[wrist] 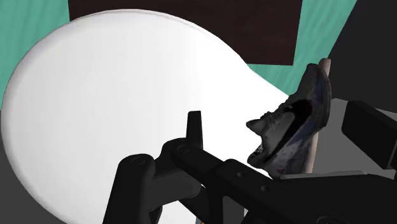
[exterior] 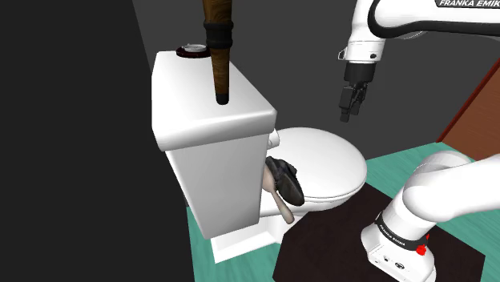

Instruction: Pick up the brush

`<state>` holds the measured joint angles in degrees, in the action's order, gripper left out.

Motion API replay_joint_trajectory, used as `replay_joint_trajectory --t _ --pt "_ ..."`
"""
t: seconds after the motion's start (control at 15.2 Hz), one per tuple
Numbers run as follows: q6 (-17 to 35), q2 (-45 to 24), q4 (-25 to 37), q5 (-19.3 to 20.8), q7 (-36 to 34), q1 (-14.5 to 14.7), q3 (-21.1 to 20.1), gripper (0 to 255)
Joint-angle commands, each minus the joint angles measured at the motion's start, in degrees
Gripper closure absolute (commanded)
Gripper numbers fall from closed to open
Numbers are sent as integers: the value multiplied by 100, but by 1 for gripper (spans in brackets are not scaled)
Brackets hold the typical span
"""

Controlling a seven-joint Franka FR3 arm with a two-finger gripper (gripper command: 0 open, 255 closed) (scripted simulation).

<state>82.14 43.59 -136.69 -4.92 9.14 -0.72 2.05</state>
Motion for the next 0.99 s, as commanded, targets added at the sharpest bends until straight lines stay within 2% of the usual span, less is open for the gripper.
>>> replay_joint_trajectory --t 0.0,0.46,0.92 --pt "0 0 0 0 0 0 0 0" --pt "1319 -897 -301 -588 -220 217 -257 0" --pt "2566 -2089 -202 -1160 -306 464 -504 0"
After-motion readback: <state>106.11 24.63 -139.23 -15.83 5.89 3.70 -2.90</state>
